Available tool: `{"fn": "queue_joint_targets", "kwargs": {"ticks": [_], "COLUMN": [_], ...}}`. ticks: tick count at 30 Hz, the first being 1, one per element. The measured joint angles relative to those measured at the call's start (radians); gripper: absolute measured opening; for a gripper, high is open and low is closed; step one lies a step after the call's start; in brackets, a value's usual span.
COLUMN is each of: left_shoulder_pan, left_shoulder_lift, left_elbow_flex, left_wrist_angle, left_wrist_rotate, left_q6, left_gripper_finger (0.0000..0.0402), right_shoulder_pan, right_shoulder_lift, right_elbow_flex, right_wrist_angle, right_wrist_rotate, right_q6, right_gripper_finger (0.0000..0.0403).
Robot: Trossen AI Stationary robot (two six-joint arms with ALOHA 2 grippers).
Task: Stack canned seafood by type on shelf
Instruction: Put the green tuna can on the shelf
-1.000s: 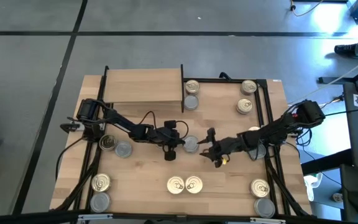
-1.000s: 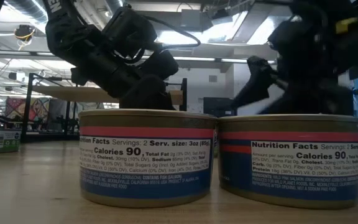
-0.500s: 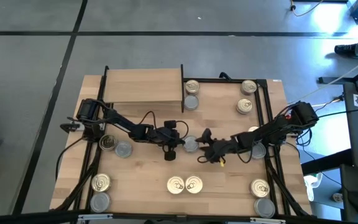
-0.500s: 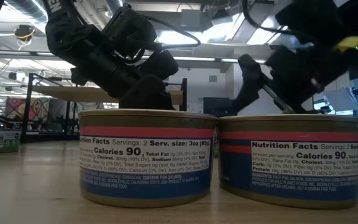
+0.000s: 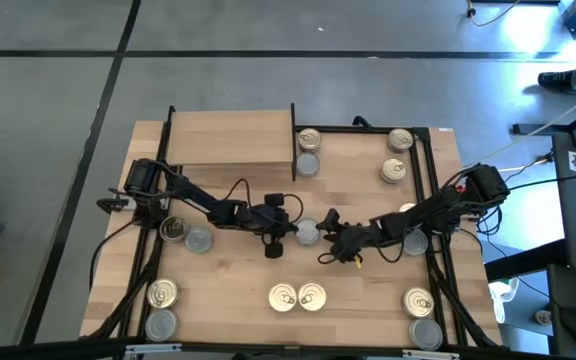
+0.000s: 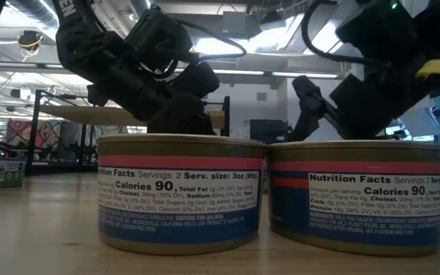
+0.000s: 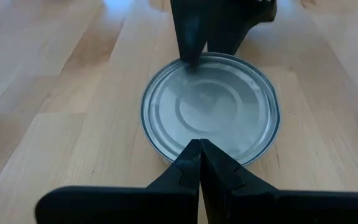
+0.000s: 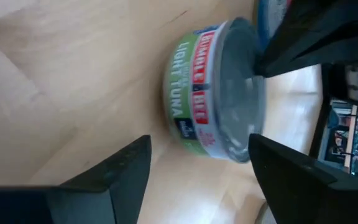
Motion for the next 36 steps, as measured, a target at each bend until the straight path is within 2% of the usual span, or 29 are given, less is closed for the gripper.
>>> {"fn": "queue_joint_targets", "kwargs": {"ticks": [6, 23, 28, 36], "left_shoulder_pan": [0.002, 0.003, 0.004, 0.005], "left_shoulder_lift": [-0.001, 0.0, 0.0, -0.002], "left_elbow_flex": [0.0, -0.013, -0.013, -0.013], "left_wrist_angle": [0.002, 0.027, 0.028, 0.028], "left_wrist_rotate": [0.0, 0.0, -0.001, -0.015], "left_q6": [0.003, -0.01, -0.009, -0.006], "left_gripper_finger": [0.0001, 0.0001, 0.0001, 0.0001], "right_shoulder_pan": [0.001, -0.046, -0.048, -0.048], "right_shoulder_lift": [0.073, 0.079, 0.079, 0.08], "right_elbow_flex": [0.004, 0.027, 0.027, 0.025], "right_wrist_angle": [0.137, 0.131, 0.139, 0.165], "right_wrist_rotate": [0.024, -0.038, -0.049, -0.036], "right_q6": [-0.062, -0.072, -0.079, -0.049], "right_gripper_finger": [0.0269, 0.0266, 0.0234, 0.0148]}}
